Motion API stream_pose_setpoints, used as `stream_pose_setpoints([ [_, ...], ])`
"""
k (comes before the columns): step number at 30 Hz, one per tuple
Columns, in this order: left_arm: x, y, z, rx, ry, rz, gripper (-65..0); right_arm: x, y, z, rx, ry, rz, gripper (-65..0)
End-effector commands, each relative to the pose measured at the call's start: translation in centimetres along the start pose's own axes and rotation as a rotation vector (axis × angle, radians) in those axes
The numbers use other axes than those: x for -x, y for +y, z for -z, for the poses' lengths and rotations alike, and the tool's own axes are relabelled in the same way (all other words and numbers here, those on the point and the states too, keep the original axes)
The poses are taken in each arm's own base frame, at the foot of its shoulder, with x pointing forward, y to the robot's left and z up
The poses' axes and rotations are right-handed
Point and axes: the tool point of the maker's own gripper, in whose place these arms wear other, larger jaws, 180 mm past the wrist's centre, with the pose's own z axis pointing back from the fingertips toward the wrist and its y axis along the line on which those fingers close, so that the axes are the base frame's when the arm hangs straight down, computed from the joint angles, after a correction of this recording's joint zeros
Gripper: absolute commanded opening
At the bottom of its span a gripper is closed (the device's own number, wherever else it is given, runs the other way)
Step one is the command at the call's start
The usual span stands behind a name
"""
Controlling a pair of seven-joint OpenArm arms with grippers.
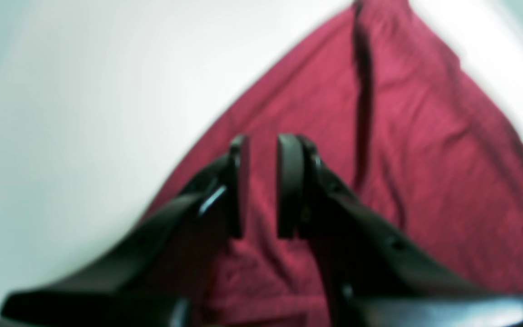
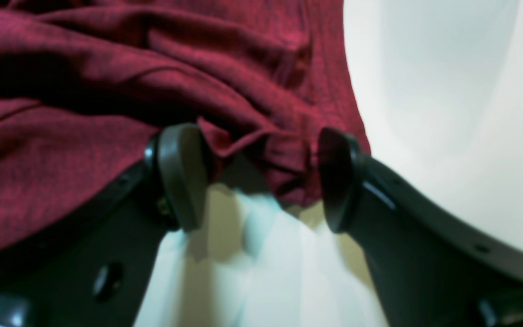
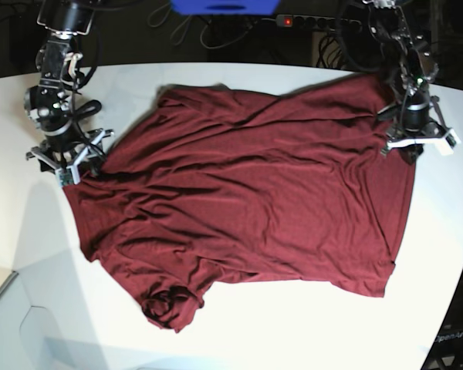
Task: Layout the t-shirt on the table in an organized manner, then fold the t-shirt properly
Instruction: 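Hold the shirt's shoulders with both grippers and pull them apart, then pull the held shoulder with the left gripper away from the right gripper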
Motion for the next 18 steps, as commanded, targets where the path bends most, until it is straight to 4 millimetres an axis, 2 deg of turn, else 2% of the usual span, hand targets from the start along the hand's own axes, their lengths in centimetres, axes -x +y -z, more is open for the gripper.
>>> stream_pose_setpoints([
  [1, -1.1, 0.0, 0.3, 0.003, -0.036, 0.011, -54.1, -0.5, -0.8, -0.1, 0.020, -0.011, -0.012, -26.9],
  [3, -0.5, 0.5, 0.9, -0.013, -0.017, 0.004, -51.8, -0.6, -0.7, -0.1, 0.019, -0.011, -0.013, -26.9],
  [6, 0.3, 1.1, 1.1, -0.028, 0.003, 0.000, -42.0, -0.6, -0.7, -0.1, 0.019, -0.011, -0.013, -26.9],
  [9, 0.1, 1.3, 1.1, -0.031, 0.001, 0.004, -33.8, -0.6, -0.7, -0.1, 0.019, -0.011, -0.013, -26.9],
  [12, -0.3, 1.4, 1.3, -0.027, -0.002, 0.024, -34.6, -0.6, -0.7, -0.1, 0.019, -0.011, -0.013, -26.9],
  [18, -0.6, 1.3, 1.4, -0.021, -0.007, 0.027, -41.0, -0.6, -0.7, -0.1, 0.019, -0.011, -0.013, -26.9],
])
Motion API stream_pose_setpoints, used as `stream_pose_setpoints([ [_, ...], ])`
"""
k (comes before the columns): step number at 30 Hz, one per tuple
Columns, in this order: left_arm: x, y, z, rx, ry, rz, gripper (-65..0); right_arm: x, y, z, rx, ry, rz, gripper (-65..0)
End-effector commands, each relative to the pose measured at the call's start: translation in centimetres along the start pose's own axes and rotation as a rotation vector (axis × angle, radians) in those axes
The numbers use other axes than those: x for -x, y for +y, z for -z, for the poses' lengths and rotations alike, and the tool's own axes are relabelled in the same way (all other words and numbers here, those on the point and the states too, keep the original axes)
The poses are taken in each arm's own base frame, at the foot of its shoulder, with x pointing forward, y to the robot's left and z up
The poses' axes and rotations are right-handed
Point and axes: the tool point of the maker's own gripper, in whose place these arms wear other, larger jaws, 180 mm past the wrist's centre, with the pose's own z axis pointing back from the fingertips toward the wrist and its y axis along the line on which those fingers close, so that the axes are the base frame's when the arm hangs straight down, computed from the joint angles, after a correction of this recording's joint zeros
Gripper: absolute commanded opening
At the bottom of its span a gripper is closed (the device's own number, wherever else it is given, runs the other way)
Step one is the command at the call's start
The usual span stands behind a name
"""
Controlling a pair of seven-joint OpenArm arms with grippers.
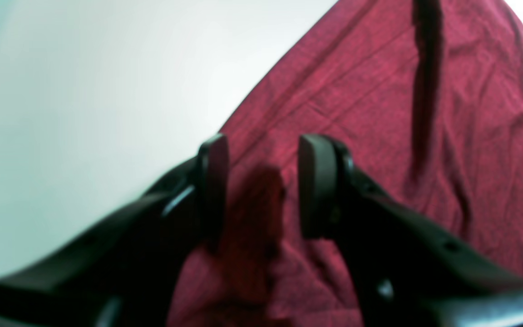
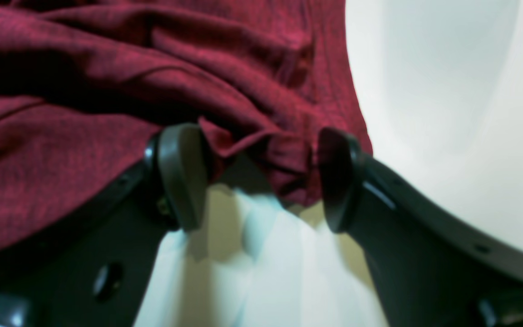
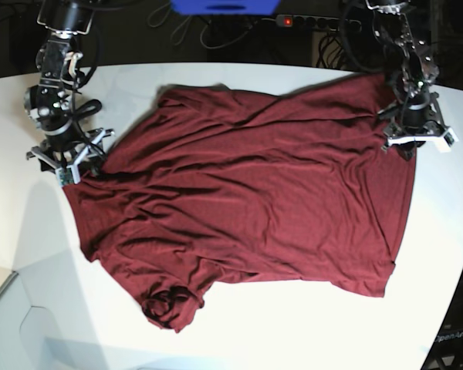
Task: Layout the t-shirt on the table in an organized manner, then fold the t-shirt properly
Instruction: 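Pull the held shoulder with the left gripper away from the right gripper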
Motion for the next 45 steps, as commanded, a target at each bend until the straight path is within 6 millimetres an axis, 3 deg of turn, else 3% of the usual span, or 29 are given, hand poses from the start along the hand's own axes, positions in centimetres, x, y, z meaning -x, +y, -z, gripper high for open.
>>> stream_pose_setpoints([
  [1, -1.6, -0.5, 0.1, 0.020, -0.049, 0.008, -41.1, -0.6, -0.8, -0.1, 0.019, -0.009, -0.013, -26.9],
  [11, -1.3, -0.1, 0.1, -0.015, -0.049, 0.131, -41.1, -0.7, -0.8, -0.1, 0.020, -0.010, -0.014, -26.9],
  [16, -0.3, -1.7, 0.2, 0.019, -0.029, 0.214, -41.2, -0.7, -0.8, -0.1, 0.021, -0.012, -0.014, -26.9],
  [21, 0.0, -2.0, 0.2, 0.018, -0.028, 0.257, -41.4, -0.8, -0.8, -0.1, 0.021, -0.013, -0.015, -26.9],
  [25, 0.1, -2.3, 0.2, 0.026, -0.025, 0.264, -47.2, -0.8, -0.8, -0.1, 0.021, -0.012, -0.016, -26.9],
  [35, 0.3, -1.8, 0.1, 0.019, -0.020, 0.269, -47.9, -0.7, -0.8, -0.1, 0.021, -0.011, -0.016, -26.9],
  [38, 0.3, -1.7, 0.1, 0.017, -0.018, 0.269, -52.4, -0.7, -0.8, -0.1, 0.021, -0.011, -0.016, -26.9],
  [42, 0.5, -1.5, 0.0, 0.011, -0.013, 0.270, -65.0, -0.7, -0.8, -0.1, 0.021, -0.011, -0.016, -26.9],
  [45, 0.5, -1.4, 0.0, 0.010, -0.014, 0.270, -64.7, -0.7, -0.8, -0.1, 0.021, -0.011, -0.016, -26.9],
])
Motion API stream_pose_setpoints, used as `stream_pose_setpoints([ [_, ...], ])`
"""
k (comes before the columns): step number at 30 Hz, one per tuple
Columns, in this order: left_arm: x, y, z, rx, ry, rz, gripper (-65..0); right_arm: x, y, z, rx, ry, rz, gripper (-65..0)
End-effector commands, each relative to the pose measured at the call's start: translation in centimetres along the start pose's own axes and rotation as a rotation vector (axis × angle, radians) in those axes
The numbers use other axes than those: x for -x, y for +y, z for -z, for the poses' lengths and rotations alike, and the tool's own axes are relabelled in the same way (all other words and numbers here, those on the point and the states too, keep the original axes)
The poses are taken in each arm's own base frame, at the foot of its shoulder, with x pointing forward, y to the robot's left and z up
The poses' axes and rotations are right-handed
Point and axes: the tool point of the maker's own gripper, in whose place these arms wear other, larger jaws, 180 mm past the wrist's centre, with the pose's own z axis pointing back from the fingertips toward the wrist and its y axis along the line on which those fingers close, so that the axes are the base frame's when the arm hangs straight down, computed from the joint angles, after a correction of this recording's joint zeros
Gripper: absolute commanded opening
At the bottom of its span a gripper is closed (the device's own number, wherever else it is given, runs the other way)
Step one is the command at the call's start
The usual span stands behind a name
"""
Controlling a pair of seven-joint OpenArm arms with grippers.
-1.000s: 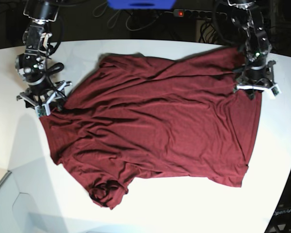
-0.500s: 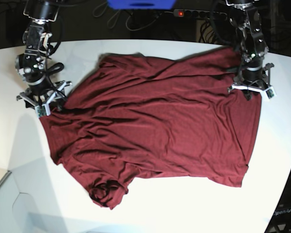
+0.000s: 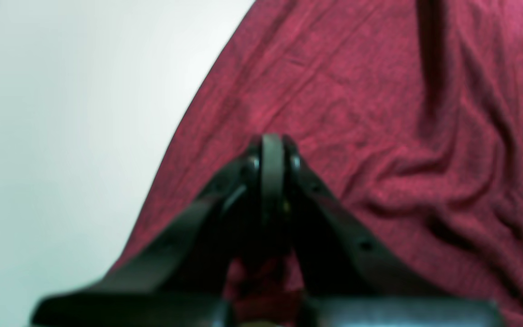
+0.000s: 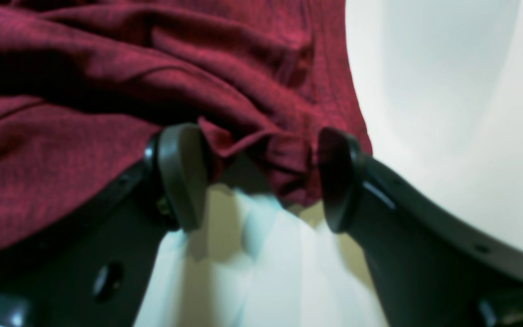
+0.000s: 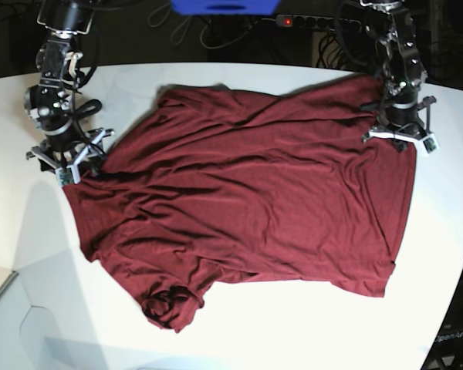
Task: Layout the t-shirt on the table in an organized manner, then fold the t-shirt properly
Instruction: 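Pull the held shoulder with the left gripper away from the right gripper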
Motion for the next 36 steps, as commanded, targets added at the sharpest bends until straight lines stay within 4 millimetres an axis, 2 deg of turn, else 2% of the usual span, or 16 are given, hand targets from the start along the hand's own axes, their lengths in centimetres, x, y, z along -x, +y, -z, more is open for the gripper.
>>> stream_pose_setpoints([
  [1, -1.6, 0.2, 0.1, -0.002, -0.049, 0.010, -65.0, -0.6, -0.8, -0.1, 0.020, -0.011, -0.015, -26.9],
  [4, -1.5, 0.4, -0.5, -0.003, -0.053, 0.015, -64.9, -0.6, -0.8, -0.1, 0.020, -0.011, -0.015, -26.9],
  [8, -2.5, 0.3, -1.3, 0.005, -0.082, 0.024, -64.9, -0.6, -0.8, -0.1, 0.020, -0.011, -0.015, -26.9],
  [14, -3.3, 3.8, -2.5, -0.069, -0.108, 0.007, -64.9, -0.7, -0.9, -0.1, 0.022, -0.012, -0.015, -26.9],
  [21, -2.5, 7.1, -4.1, -0.137, -0.094, 0.017, -64.9, -0.7, -0.9, -0.1, 0.021, -0.013, -0.012, -26.9],
  [28, -2.2, 7.6, -5.5, -0.139, -0.089, 0.045, -64.9, -0.7, -0.8, -0.1, 0.021, -0.013, -0.011, -26.9],
  [36, -2.0, 7.4, -5.5, -0.137, -0.083, 0.039, -64.9, -0.6, -0.8, -0.1, 0.020, -0.012, -0.011, -26.9],
])
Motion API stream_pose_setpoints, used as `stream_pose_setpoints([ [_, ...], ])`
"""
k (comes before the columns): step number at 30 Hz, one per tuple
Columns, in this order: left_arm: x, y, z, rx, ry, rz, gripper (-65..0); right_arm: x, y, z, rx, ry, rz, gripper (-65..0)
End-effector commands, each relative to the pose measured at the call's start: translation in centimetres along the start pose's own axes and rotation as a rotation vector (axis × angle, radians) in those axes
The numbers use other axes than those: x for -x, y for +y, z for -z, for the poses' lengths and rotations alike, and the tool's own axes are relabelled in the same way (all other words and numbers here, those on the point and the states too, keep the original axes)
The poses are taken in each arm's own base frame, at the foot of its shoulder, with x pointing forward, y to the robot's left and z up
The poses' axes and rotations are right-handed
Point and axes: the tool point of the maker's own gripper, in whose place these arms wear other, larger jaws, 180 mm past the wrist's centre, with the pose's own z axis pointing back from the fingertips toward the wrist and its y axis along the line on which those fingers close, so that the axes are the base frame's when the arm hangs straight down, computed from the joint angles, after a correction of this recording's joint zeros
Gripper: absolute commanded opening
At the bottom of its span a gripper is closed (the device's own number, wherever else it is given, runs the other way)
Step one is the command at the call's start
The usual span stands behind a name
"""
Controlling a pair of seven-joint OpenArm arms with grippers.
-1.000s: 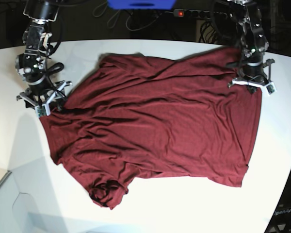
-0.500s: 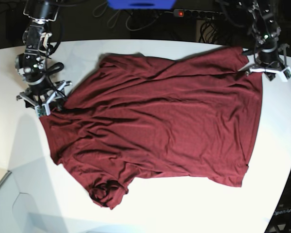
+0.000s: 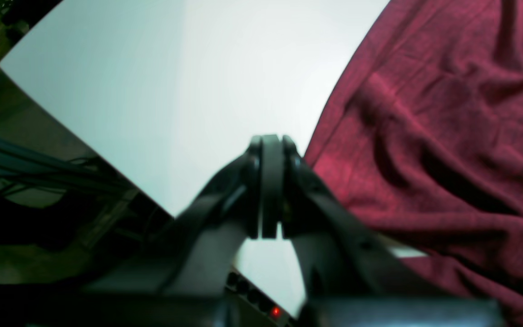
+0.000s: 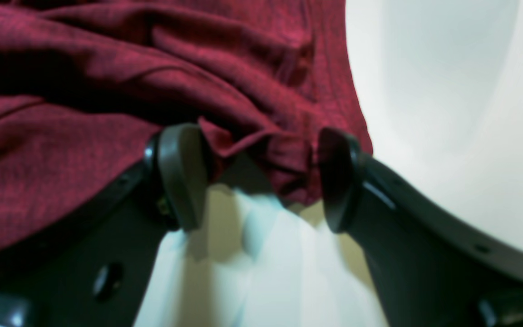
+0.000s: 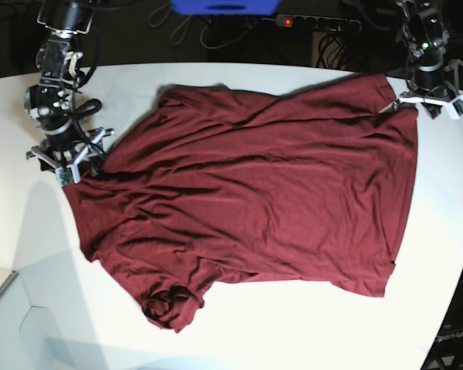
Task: Layout the t-shirt on the table in an organized manner, then fold the t-shirt properly
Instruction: 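Pull the held shoulder with the left gripper away from the right gripper, then release the shirt with both grippers and lift them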
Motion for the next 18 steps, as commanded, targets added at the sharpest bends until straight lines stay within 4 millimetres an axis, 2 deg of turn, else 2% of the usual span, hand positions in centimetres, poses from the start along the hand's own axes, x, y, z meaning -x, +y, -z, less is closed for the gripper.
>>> stream_pose_setpoints([
  [1, -1.4, -0.3, 0.0, 0.004, -0.046, -0.004, -64.5, -0.7, -0.8, -0.1, 0.021, -0.012, -0.011, -26.9],
  [3, -1.8, -0.9, 0.1, 0.006, -0.058, -0.028, -60.8, -0.3, -0.7, -0.2, 0.019, -0.004, -0.011, -26.9],
  [8, -2.0, -1.5, 0.6, 0.011, -0.064, -0.047, -41.4, -0.1, -0.7, -0.3, 0.018, -0.001, -0.012, -26.9],
  [10, -2.7, -2.2, 0.9, 0.018, -0.080, -0.065, -36.6, -0.1, -0.7, -0.3, 0.018, -0.001, -0.012, -26.9],
  [14, -4.2, -3.6, 1.7, 0.035, -0.115, -0.092, -35.3, -0.2, -0.7, -0.3, 0.018, -0.003, -0.012, -26.9],
  [18, -4.1, -4.6, 3.2, 0.041, -0.105, -0.126, -35.5, -0.2, -0.6, -0.3, 0.017, -0.002, -0.014, -26.9],
])
